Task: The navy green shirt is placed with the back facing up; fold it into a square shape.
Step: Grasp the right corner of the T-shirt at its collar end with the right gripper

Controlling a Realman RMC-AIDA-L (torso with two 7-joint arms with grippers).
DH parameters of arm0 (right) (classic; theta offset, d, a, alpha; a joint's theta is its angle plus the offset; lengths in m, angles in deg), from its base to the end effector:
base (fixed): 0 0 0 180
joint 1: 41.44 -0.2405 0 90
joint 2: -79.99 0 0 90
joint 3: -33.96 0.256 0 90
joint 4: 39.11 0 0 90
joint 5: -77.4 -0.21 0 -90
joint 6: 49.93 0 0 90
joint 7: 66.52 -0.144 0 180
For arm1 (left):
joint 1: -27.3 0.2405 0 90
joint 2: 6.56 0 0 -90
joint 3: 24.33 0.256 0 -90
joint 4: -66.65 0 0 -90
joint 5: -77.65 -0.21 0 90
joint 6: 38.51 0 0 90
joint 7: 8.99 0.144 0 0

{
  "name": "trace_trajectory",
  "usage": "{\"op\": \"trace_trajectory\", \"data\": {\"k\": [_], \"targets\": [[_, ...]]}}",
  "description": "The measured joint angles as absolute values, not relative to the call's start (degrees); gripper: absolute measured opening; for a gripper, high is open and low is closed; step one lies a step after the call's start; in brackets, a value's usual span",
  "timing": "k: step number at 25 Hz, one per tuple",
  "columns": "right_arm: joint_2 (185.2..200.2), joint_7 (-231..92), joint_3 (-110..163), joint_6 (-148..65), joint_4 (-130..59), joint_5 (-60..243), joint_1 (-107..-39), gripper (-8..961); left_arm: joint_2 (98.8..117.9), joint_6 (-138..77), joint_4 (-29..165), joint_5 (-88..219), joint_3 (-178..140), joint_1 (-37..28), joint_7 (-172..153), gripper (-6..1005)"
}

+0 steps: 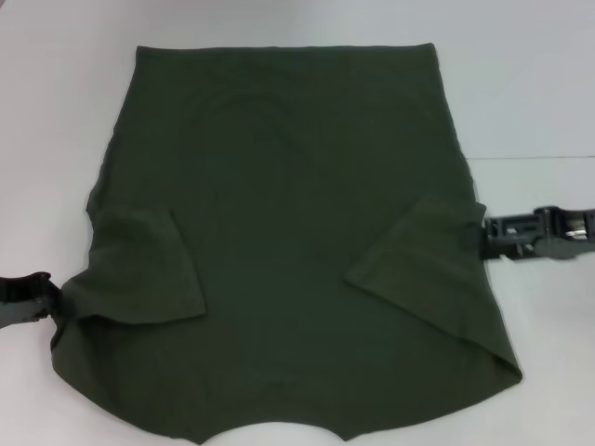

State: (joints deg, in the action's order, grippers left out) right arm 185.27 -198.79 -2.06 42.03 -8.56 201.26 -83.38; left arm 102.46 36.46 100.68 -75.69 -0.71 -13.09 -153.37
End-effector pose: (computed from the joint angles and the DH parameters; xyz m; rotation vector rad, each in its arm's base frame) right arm 0.2530 0.3851 0.0754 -2.4433 1.7268 0.5709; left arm -0.3376 0.3809 0.0746 -1.8767 -1.9034 -0.1933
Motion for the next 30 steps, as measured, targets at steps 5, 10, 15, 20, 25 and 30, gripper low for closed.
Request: {"op": "trace_trajectory", "data": {"k": [5, 10, 15, 20, 25, 30], "targets": [[183.5, -207.8, -2.39, 42.31, -8.74, 207.8, -83.64, 779, 102.51, 36.15, 100.63, -75.63, -0.61, -13.1, -152.97, 4], [182.81, -211.32, -2.46, 43.37, -9.31, 212.23, -82.97, 778, 102.52, 36.32, 100.59, -75.62, -0.5, -13.36, -152.96, 4], [182.51, -212.11, -2.46, 42.04, -11.47, 216.41, -82.79, 777, 102.52, 36.07, 100.57, -75.62, -0.47, -13.45, -152.96, 3], [182.48, -212.21, -2.53, 40.3, -12.5, 217.86, -82.61, 778, 102.75, 35.99, 100.48, -75.62, -0.43, -13.47, -152.95, 3], [182.81, -211.91, -3.32, 38.39, -13.48, 218.19, -82.24, 777, 102.94, 35.9, 100.48, -75.62, -0.42, -13.48, -152.87, 4], [183.08, -211.52, -4.27, 35.96, -14.94, 218.21, -82.22, 777, 102.96, 35.81, 100.48, -75.52, -0.61, -13.48, -152.86, 4]]}}
